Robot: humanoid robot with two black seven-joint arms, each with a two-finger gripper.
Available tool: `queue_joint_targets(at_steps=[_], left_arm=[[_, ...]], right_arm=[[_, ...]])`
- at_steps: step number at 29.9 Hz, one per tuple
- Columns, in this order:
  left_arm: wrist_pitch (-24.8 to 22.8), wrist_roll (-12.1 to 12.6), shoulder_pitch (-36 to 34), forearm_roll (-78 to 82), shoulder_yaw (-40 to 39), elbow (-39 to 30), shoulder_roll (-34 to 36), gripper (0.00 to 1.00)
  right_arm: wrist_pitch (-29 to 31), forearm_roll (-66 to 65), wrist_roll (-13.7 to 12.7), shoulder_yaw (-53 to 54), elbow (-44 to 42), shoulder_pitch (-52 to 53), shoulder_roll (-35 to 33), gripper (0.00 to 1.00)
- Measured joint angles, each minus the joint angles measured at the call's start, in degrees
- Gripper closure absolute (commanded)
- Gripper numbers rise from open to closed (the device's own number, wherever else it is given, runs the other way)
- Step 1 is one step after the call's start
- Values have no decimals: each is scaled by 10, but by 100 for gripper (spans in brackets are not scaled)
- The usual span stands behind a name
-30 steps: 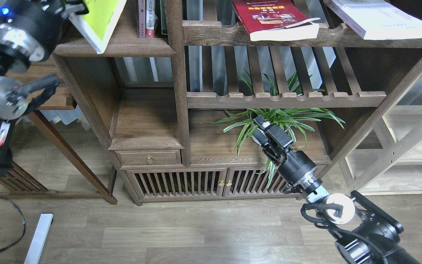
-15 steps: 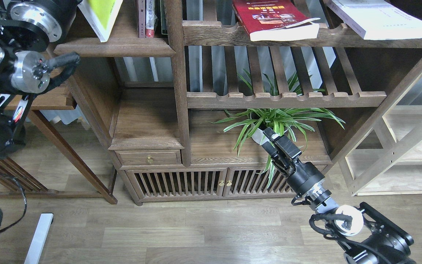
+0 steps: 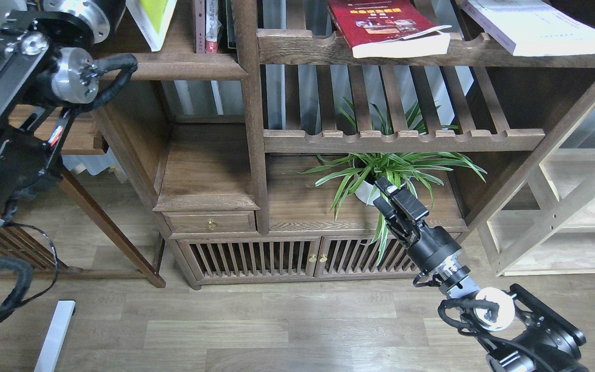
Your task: Organize books on shelf
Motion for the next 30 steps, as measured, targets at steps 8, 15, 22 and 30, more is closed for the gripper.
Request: queue_joint_targets(at_steps=[8, 15, 22, 30], left_arm=[[-8, -17, -29, -12, 11, 58, -7, 96], [-30, -41, -80, -73, 64, 127, -11, 95], [-41, -51, -100, -105, 100, 166, -14, 92], [-42, -53, -100, -109, 110, 179, -22, 90]], right_arm=[[0, 4, 0, 2, -1, 0, 0, 15], [0, 4, 0, 2, -1, 0, 0, 15], [0, 4, 0, 2, -1, 0, 0, 15], [0, 7, 0, 7, -1, 0, -1, 15]])
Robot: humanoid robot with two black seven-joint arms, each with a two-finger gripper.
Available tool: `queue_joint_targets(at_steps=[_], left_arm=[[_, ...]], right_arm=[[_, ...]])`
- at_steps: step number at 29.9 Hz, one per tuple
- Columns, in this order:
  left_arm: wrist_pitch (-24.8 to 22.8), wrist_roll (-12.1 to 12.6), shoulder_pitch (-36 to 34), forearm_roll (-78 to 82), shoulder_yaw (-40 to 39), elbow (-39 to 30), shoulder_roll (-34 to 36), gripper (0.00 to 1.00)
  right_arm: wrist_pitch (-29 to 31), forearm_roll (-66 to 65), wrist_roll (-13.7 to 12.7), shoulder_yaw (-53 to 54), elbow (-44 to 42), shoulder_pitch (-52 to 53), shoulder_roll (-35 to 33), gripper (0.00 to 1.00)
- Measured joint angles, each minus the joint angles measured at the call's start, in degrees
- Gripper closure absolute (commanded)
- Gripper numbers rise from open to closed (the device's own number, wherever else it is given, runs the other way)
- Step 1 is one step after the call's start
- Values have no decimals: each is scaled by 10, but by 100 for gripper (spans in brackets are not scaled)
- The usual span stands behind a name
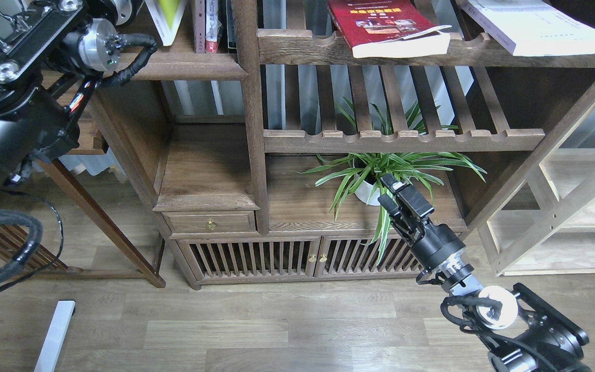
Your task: Organize books on shelf
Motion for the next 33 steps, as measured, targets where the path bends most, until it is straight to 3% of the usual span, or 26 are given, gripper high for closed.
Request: queue_joint_targets(at_steps=[20, 33], left_arm=[[-1, 0, -20, -2, 7, 28, -24, 72], [-3, -7, -45, -2, 10, 27, -32, 71]], right_arm=[[0, 2, 0, 3, 0, -5, -1, 15], [0, 2, -1, 1, 1, -18, -7, 15]])
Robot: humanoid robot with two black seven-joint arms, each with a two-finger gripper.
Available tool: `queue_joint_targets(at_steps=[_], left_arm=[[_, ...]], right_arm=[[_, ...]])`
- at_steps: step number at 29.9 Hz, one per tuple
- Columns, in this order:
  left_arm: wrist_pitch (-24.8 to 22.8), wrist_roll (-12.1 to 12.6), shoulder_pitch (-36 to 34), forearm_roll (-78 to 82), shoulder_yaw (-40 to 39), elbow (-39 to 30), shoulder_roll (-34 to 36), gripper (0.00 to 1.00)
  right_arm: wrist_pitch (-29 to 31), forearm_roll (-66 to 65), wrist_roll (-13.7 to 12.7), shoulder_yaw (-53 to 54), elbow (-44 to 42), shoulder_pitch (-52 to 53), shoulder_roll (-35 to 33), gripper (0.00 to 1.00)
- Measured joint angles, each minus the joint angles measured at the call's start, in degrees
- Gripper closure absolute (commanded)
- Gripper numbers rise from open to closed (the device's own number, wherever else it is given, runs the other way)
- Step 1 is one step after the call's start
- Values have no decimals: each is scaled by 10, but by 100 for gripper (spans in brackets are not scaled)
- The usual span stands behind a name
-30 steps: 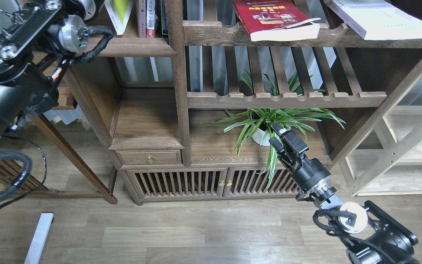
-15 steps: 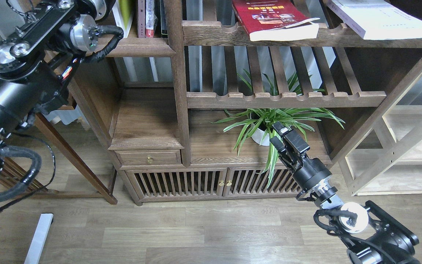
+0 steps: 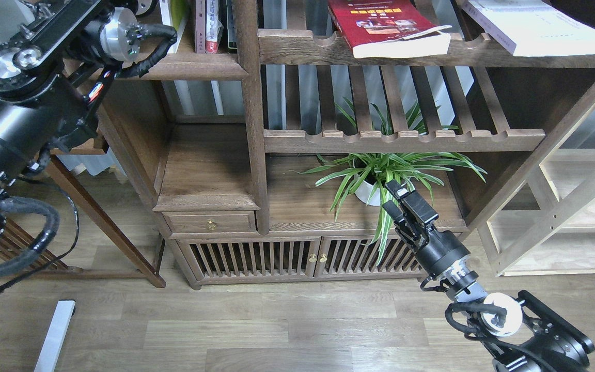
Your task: Organize books on shelf
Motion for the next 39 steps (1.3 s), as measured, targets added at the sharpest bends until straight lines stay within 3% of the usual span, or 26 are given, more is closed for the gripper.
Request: queue_joint_targets(at_steps=[28, 39], left_arm=[[1, 1, -57, -1, -13, -3, 1, 68], [7, 7, -65, -1, -33, -34, 10, 68]], right_arm=[[0, -4, -1, -8, -3, -6, 0, 15], [0, -7, -2, -1, -11, -9, -3, 14]])
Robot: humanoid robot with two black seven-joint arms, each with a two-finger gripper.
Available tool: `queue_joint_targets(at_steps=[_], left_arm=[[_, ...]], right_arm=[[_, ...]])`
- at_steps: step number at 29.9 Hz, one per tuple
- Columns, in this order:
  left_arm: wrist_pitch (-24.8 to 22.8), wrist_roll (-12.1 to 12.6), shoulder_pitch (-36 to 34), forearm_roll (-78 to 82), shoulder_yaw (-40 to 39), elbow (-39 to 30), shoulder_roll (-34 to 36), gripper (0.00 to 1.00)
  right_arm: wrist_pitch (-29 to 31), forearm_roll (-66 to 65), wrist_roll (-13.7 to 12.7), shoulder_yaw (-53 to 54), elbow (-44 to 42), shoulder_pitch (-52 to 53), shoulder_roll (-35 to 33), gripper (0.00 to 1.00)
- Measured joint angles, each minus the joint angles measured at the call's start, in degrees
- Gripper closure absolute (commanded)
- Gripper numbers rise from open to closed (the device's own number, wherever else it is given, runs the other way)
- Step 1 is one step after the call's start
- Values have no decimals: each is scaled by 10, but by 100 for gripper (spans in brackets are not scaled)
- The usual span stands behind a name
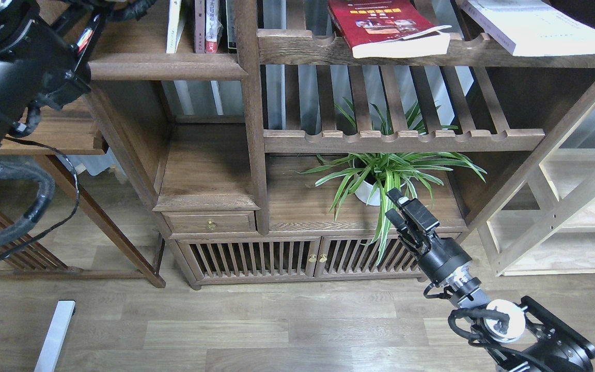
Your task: Organize books on shelf
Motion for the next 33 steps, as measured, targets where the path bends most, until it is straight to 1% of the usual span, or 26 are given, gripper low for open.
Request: queue_joint_targets(at_steps=[6, 11, 16, 20, 26, 29, 33], left_arm=[[3, 19, 5, -1, -3, -38, 31, 68], [-2, 28, 16, -2, -3, -72, 59, 66], [-7, 29, 42, -40, -4, -130, 98, 66], [-14, 23, 72, -64, -4, -185, 133, 65], [-43, 18, 113, -70, -59, -254, 147, 65], [-71, 18, 123, -70, -88, -279, 156, 65], [-113, 17, 127, -71, -121, -299, 164, 61]], right_arm=[[0, -2, 0, 0, 0, -7, 0, 14], [0, -3, 0, -3, 0, -15, 0, 14], [0, -3, 0, -5, -1, -18, 1, 14], [0, -6, 0, -8, -3, -17, 8, 14], [0, -10, 1, -9, -11, -4, 21, 14], [0, -18, 1, -9, -13, -1, 21, 11], [0, -22, 0, -3, -13, -1, 21, 8]])
